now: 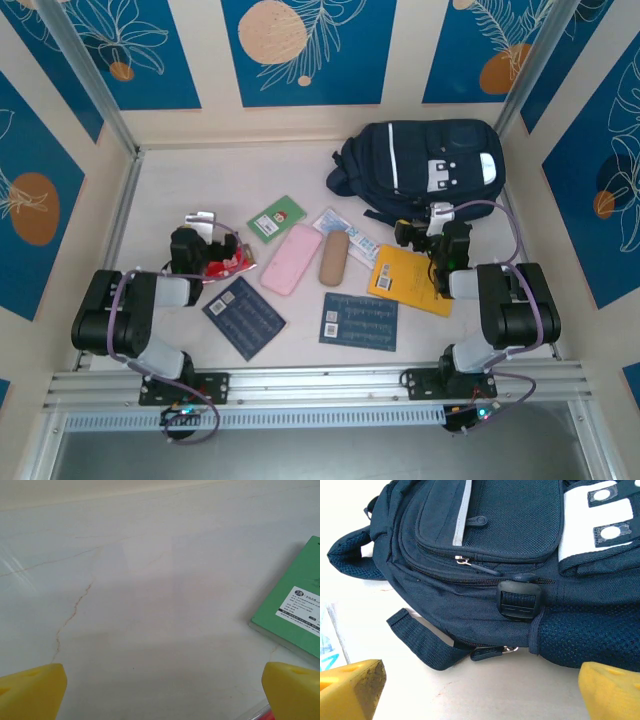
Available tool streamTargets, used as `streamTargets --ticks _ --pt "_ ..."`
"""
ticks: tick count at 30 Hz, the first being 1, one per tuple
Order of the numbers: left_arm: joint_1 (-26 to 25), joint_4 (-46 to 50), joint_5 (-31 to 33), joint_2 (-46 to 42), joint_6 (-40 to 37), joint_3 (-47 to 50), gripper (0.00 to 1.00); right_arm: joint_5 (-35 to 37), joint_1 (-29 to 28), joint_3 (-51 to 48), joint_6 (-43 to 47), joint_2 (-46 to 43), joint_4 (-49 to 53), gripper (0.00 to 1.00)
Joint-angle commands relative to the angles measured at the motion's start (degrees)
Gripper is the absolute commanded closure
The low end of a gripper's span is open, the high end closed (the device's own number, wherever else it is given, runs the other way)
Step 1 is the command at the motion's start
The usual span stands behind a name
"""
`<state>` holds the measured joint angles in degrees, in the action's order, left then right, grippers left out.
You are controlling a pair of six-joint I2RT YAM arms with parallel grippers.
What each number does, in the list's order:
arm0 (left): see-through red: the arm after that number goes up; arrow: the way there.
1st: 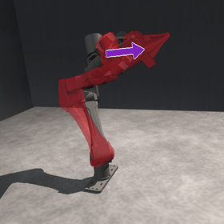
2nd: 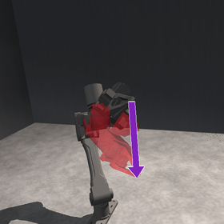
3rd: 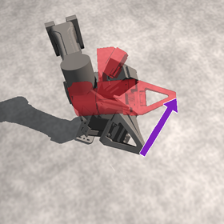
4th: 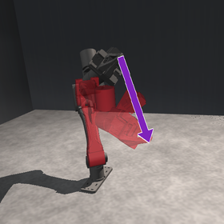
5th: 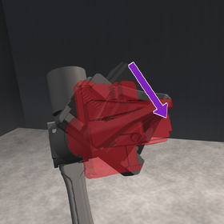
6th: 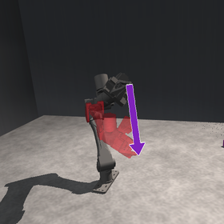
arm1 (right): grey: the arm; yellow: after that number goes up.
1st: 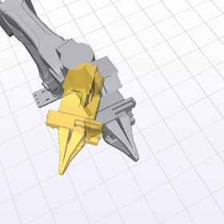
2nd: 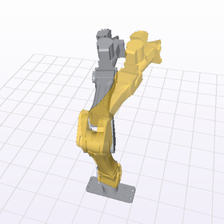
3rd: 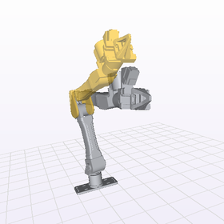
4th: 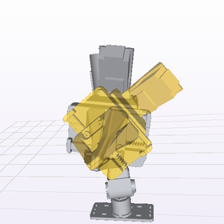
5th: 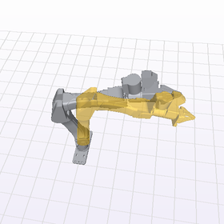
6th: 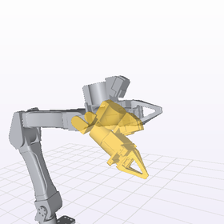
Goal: Pack the student bag
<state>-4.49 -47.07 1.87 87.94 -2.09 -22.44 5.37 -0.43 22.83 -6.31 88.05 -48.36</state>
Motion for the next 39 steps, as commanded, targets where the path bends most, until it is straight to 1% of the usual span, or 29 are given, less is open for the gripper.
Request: streamTargets --ticks 1,37,39 --pt "0.89 0.32 -1.34 -0.01 -0.9 -1.03 0.0 0.79 -0.28 0.04 1.32 -0.32 -0.51 0.01" --pt "0.54 -0.33 -0.62 -0.27 -0.99 -0.73 0.0 1.58 -0.89 -0.36 1.73 -0.51 -1.19 0.01" --pt "0.28 4.14 0.92 -2.33 -1.01 -2.55 0.0 1.54 -0.85 -0.49 1.71 -0.6 -1.37 0.01"
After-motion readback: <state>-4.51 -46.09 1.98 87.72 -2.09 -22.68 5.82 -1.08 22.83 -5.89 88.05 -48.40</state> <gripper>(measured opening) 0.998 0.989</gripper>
